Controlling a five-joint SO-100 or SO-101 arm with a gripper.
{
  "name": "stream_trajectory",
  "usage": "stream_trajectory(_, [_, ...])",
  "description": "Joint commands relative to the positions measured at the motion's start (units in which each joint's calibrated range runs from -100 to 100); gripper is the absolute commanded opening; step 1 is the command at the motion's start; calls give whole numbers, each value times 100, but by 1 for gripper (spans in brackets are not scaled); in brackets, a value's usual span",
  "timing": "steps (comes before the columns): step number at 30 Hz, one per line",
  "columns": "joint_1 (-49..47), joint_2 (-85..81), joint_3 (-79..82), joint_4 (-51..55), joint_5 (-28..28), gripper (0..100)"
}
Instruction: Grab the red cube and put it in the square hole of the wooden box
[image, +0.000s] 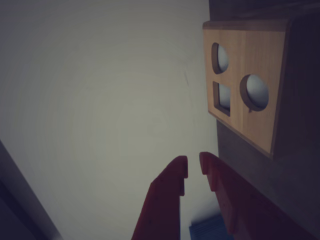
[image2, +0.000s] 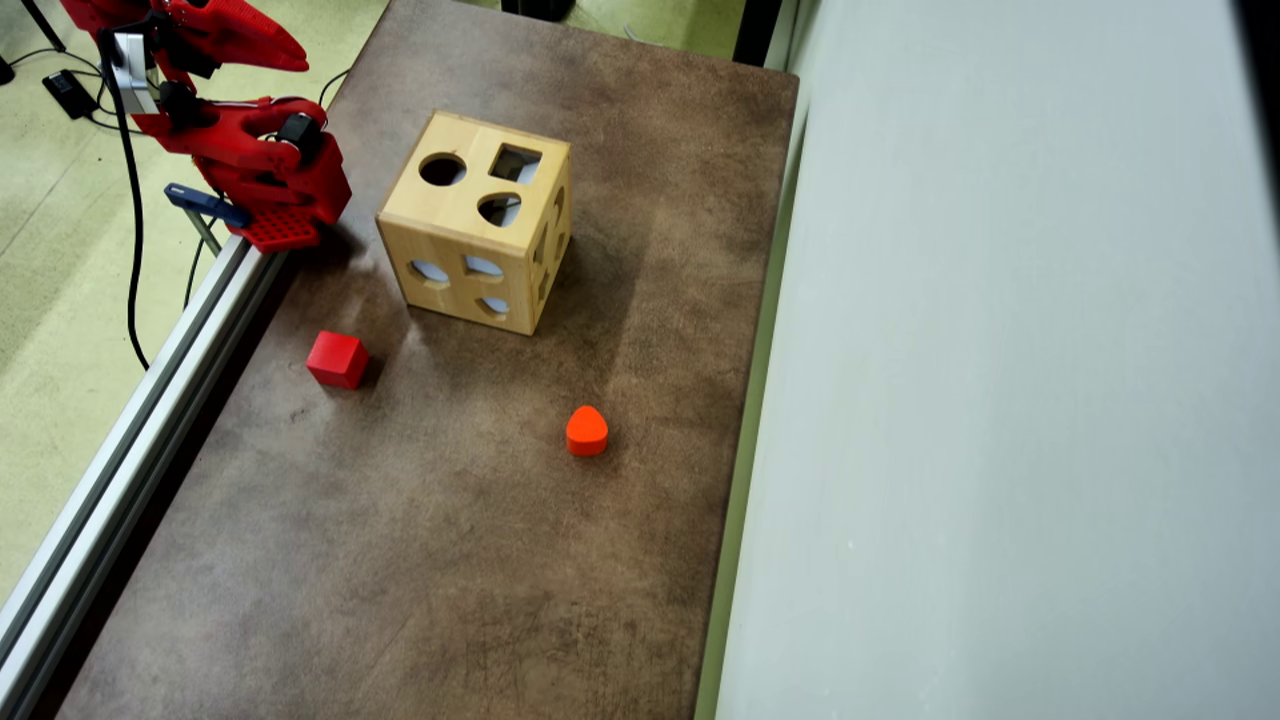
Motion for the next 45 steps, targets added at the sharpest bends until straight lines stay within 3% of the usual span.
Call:
stream_trajectory(1, [21, 18, 12, 25, 24, 5])
stream_trajectory(9, [43, 239, 48, 25, 24, 6])
stream_trajectory(17, [65, 1929, -569, 9, 112, 6])
stream_trajectory(25, [838, 3687, -2224, 17, 967, 6])
stream_trajectory(34, [2197, 4578, -2287, 17, 2183, 6])
stream_trajectory(45, [3706, 6167, -2287, 17, 2803, 6])
